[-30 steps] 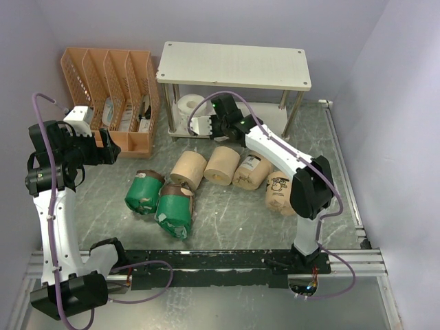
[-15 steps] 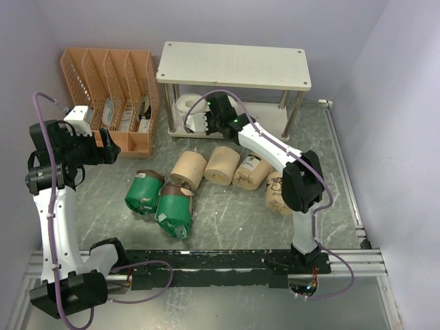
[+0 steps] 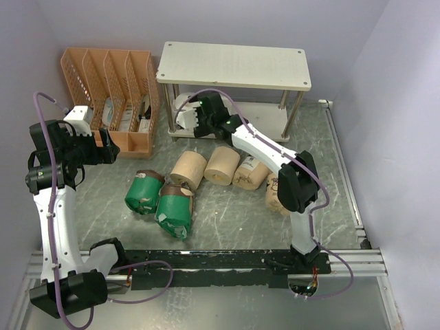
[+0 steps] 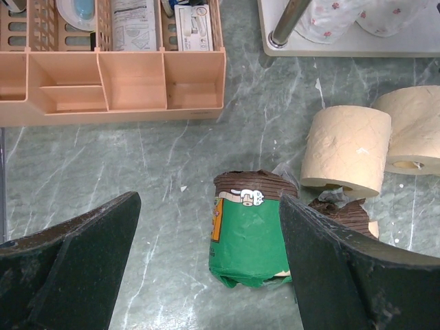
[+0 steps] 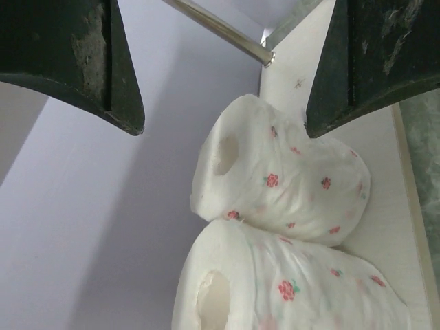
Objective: Place and organize the paper towels onto the shelf
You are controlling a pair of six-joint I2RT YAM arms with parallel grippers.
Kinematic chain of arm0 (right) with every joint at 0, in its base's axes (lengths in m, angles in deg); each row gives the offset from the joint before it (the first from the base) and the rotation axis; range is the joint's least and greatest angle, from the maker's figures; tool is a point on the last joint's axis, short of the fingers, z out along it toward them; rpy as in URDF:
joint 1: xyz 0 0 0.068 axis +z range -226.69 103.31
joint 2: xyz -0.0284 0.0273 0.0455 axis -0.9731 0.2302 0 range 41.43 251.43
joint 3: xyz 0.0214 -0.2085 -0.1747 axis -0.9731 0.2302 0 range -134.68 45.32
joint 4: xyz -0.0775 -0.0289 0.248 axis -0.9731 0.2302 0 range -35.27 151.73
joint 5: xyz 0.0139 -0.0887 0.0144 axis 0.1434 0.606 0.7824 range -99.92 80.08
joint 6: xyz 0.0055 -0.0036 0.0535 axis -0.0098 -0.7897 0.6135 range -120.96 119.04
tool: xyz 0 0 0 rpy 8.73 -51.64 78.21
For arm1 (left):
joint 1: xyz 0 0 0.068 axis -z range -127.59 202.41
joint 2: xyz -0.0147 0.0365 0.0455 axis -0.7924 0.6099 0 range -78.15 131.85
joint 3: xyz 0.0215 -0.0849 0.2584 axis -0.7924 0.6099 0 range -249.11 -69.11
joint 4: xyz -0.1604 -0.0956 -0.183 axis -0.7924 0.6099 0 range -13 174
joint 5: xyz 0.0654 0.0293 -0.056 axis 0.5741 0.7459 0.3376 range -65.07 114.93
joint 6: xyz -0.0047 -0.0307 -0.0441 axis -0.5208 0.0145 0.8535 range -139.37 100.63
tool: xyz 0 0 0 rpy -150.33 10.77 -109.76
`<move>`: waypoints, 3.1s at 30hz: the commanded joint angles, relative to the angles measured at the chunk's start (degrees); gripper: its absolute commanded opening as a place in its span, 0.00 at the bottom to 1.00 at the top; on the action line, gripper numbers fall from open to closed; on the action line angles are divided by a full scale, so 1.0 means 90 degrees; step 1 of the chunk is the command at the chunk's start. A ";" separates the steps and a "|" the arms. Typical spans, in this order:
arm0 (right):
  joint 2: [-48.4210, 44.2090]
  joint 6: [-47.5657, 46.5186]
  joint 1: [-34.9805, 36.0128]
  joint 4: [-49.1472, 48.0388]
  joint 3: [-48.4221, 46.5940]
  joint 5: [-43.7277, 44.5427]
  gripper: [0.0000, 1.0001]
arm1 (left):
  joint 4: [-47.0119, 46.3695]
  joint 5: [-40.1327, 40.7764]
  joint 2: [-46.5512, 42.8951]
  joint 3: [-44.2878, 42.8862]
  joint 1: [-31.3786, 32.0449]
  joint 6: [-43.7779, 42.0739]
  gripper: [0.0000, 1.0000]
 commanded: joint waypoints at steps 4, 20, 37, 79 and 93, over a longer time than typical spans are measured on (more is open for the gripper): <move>-0.1554 0.0991 0.0960 -0.1725 0.1665 0.0732 1.00 | 0.0014 0.0194 0.0004 -0.0063 -0.0070 -0.0086 0.93; -0.1782 0.8806 0.2544 0.2428 0.1260 0.2079 1.00 | 0.0066 0.0374 0.0104 -0.0159 -0.0069 -0.0117 0.93; -0.2408 0.9860 0.2573 0.1906 0.3607 0.2920 1.00 | -0.0027 0.0405 -0.0128 0.0139 -0.0075 -0.0125 0.94; -0.3422 1.0936 0.0921 -0.0736 0.4516 0.0234 0.00 | -0.0156 0.0342 -0.0033 0.0202 -0.0074 -0.0116 0.94; -0.5387 1.4491 0.0721 -0.2489 0.6308 0.0097 0.00 | -0.0136 0.0362 -0.0060 0.0194 -0.0074 -0.0126 0.94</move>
